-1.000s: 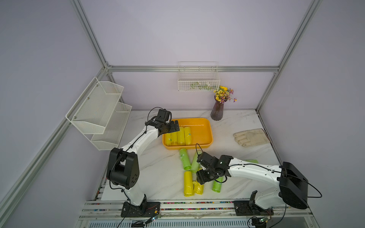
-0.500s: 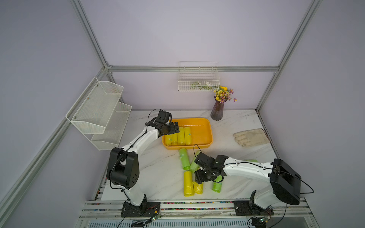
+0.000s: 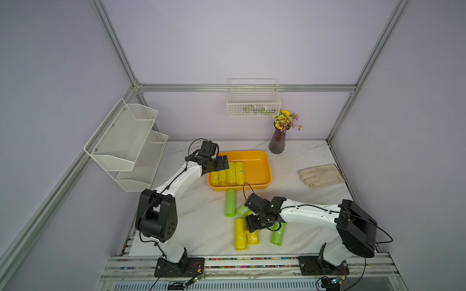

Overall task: Put the roll of trash bags into the storage box
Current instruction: Pick up the roll of trash bags from the center of the board.

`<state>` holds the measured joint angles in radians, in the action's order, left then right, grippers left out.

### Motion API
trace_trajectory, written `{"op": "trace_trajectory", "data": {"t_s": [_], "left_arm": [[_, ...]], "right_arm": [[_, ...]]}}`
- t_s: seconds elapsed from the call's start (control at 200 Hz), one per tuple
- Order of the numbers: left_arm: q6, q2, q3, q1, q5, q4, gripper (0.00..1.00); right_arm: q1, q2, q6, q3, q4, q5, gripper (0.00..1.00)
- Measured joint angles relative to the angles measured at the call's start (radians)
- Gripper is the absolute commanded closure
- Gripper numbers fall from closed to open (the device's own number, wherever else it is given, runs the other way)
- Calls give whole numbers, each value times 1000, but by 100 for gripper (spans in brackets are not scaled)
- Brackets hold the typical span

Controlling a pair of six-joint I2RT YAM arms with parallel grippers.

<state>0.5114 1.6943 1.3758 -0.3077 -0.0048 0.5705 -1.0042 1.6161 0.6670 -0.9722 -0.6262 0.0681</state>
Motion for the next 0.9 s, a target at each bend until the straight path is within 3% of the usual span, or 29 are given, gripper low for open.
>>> {"op": "trace_trajectory", "data": {"t_s": [0.15,0.29,0.32,0.425,0.9], "left_arm": [[0,0,0,0,0,0,0],[-2,0,0,0,0,0,0],[-3,0,0,0,0,0,0],[-6,0,0,0,0,0,0],[-7,0,0,0,0,1,0]], "right_arm": [[0,35,1,0,22,0,26],[0,47,0,0,33,-1,32],[0,47,-1,0,32,-2,41],[0,46,-5,0,31,-11,49],[0,-35,-22,0,-5,-67,56]]}}
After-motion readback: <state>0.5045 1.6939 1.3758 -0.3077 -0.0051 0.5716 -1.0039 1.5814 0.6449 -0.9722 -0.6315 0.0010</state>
